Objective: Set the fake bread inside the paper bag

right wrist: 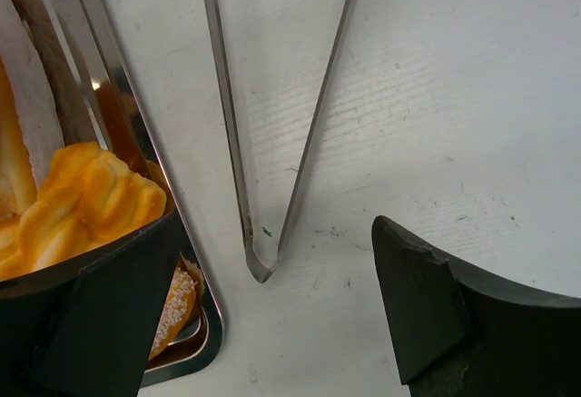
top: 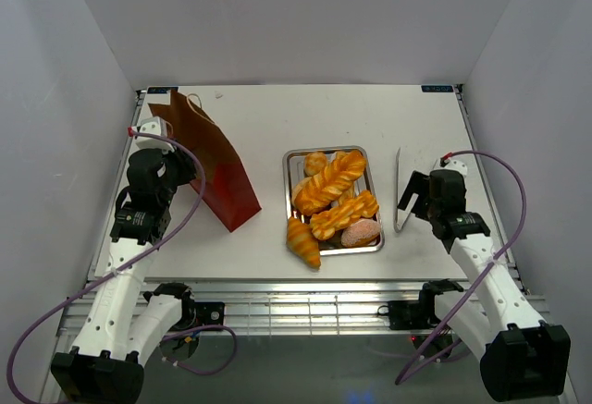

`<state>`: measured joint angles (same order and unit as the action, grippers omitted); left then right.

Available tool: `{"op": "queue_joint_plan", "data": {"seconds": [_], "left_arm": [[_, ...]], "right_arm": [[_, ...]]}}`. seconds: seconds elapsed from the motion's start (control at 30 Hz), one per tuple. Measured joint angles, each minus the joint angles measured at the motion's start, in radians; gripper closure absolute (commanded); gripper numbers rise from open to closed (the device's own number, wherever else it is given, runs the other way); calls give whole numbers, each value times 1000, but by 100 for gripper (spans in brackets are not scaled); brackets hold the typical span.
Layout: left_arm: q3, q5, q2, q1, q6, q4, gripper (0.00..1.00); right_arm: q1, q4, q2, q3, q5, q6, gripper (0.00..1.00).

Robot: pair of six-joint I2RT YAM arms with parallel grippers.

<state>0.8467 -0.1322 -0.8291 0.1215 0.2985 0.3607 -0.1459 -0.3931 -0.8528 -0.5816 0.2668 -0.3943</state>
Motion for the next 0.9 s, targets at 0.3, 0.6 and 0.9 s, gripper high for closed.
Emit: {"op": "queue_joint_plan", "data": {"seconds": [0.3,0.6,0.9], "left_arm": [[0,-6,3,-5,-6,0,67],[0,-10,3,-8,-10,0,58],[-3,-10,12,-8,-14,0,48]], "right_arm": [[0,72,-91,56,-87,24,10],[0,172,-251,74,-98,42,10],[0,260,-394,66,-86,70,10]]}}
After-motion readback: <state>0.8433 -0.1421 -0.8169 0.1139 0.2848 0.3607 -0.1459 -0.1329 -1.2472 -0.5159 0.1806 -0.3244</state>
